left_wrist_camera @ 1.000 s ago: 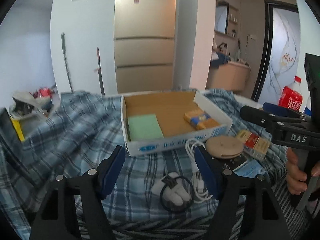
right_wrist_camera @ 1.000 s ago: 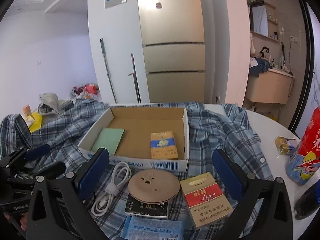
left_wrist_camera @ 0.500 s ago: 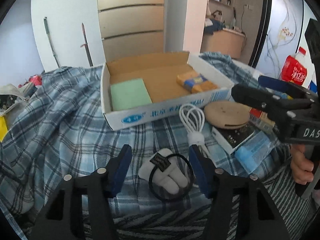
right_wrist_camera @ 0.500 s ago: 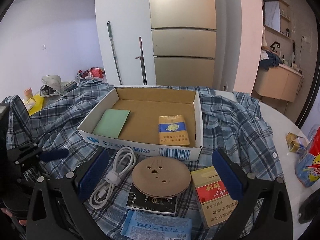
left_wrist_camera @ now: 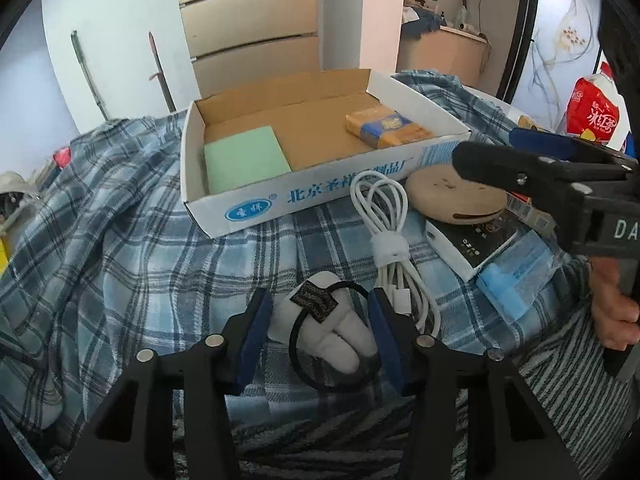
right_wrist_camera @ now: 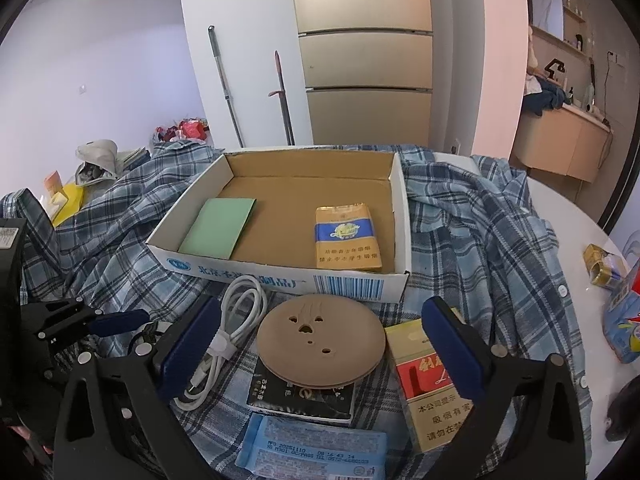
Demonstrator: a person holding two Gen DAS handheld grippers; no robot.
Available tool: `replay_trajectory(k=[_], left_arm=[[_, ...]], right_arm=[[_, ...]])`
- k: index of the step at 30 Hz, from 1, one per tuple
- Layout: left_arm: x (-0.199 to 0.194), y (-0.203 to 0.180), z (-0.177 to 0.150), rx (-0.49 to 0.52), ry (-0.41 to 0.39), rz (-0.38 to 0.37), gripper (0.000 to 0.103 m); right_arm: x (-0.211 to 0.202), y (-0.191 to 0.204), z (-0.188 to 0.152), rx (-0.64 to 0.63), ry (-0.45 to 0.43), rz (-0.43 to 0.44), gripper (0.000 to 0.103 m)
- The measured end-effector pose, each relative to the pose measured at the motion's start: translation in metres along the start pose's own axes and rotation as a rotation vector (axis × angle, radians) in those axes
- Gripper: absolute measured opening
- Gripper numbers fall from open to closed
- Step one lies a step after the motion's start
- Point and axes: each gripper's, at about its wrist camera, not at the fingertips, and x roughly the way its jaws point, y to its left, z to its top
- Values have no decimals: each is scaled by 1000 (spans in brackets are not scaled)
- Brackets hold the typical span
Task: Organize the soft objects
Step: 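Lower the left tool onto the white earbuds with black cord and close, then close the right tool on the round wooden coaster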
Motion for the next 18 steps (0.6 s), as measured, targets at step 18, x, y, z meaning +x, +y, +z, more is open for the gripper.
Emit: replay_trajectory(k=[18], left_arm=[[-46,20,-5,-103,-247,-8,33]], right_arm=[[30,0,-6,-12,160,-34,84]])
